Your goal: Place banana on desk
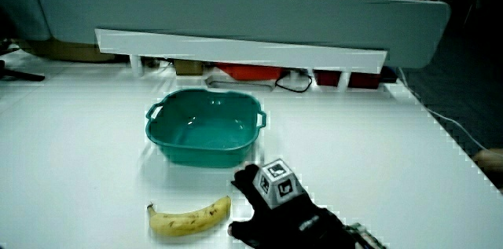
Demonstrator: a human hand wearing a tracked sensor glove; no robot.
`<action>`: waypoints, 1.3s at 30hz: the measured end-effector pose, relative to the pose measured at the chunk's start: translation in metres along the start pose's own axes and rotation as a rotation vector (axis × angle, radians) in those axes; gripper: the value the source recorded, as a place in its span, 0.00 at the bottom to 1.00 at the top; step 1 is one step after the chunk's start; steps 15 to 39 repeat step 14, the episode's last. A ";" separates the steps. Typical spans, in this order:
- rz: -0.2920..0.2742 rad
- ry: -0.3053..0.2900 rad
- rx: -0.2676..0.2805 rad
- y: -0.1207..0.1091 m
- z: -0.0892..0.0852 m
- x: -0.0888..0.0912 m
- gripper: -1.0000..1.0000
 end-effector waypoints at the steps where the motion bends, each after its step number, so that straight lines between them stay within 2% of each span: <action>1: -0.008 0.020 0.007 -0.003 0.001 0.001 0.00; 5: -0.046 0.042 0.018 -0.013 0.003 0.007 0.00; 6: -0.049 0.032 0.050 -0.014 0.003 0.008 0.00; 9: -0.064 0.006 0.054 -0.017 0.003 0.011 0.00; 14: -0.085 -0.008 0.017 -0.022 -0.003 0.015 0.00; 39: -0.085 -0.008 0.017 -0.022 -0.003 0.015 0.00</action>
